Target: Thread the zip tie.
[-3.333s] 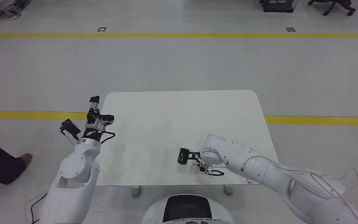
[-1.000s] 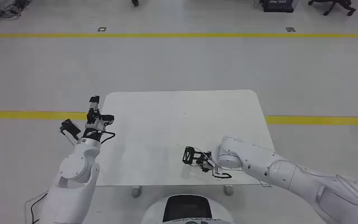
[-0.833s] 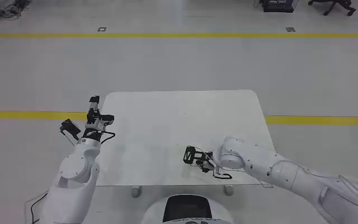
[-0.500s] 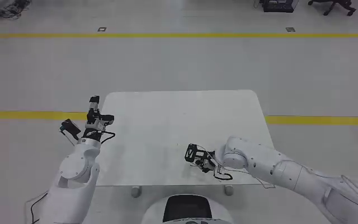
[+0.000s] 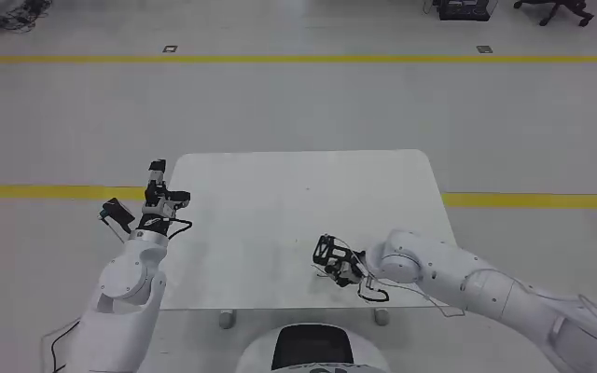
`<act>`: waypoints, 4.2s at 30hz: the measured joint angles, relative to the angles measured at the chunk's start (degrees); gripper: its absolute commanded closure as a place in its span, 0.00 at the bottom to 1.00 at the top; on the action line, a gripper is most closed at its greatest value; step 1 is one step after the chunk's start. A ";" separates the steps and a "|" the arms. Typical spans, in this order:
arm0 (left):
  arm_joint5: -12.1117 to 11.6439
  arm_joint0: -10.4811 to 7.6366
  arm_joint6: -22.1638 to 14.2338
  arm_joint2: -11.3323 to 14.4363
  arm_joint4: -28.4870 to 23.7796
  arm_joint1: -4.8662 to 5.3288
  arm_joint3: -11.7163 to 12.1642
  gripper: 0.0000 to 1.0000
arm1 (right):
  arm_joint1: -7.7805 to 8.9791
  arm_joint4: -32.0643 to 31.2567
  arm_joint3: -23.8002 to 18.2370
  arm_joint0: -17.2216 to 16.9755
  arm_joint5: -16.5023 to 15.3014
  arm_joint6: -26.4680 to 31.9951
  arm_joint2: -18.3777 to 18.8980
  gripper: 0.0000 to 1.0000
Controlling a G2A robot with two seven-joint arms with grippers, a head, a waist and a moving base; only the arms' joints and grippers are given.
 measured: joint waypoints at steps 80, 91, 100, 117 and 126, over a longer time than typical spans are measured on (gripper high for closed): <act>0.00 0.00 0.00 0.00 0.00 0.00 0.00 0.00 | -1.86 23.02 10.75 0.85 0.00 0.01 0.00 1.00; 0.00 0.00 0.00 0.00 0.00 0.00 0.00 0.00 | -1.68 27.86 11.10 1.11 0.00 0.42 0.00 1.00; 0.00 0.00 0.00 0.00 0.00 0.00 0.00 0.00 | -1.62 27.38 10.90 1.21 0.00 0.39 0.00 1.00; 0.00 0.00 0.00 0.00 0.00 0.00 0.00 0.00 | -0.66 4.64 0.33 -2.01 10.43 0.40 1.83 1.00; 0.00 0.00 0.00 0.00 0.00 0.00 0.00 0.00 | 0.58 -8.52 -7.01 -4.47 15.19 3.45 2.53 1.00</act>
